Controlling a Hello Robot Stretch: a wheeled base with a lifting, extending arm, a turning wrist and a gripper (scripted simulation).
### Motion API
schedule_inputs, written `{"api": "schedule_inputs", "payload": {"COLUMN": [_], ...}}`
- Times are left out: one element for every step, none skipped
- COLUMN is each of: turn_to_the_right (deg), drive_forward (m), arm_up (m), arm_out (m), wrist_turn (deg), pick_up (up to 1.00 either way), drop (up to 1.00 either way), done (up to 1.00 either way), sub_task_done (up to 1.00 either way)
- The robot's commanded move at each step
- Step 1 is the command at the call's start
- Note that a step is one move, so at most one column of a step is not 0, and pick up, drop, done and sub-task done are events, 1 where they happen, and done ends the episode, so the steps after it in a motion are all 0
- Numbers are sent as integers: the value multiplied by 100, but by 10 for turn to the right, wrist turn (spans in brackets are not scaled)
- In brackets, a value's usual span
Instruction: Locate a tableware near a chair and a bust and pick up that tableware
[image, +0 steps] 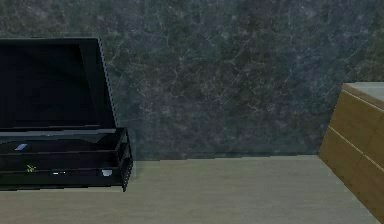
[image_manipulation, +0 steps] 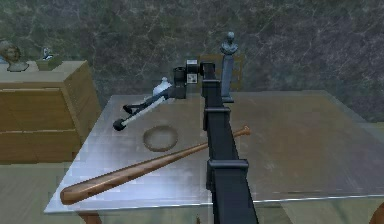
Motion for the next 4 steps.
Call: {"api": "schedule_inputs", "payload": {"turn_to_the_right": [0,0,0,0], "drive_forward": [0,0,0,0], "arm_up": [0,0,-30,0], "arm_out": [0,0,0,0], "wrist_turn": [450,150,0,0], "pick_up": [0,0,0,100], "drop": [0,0,0,0], "done": [0,0,0,0], "sub_task_done": [0,0,0,0]}}
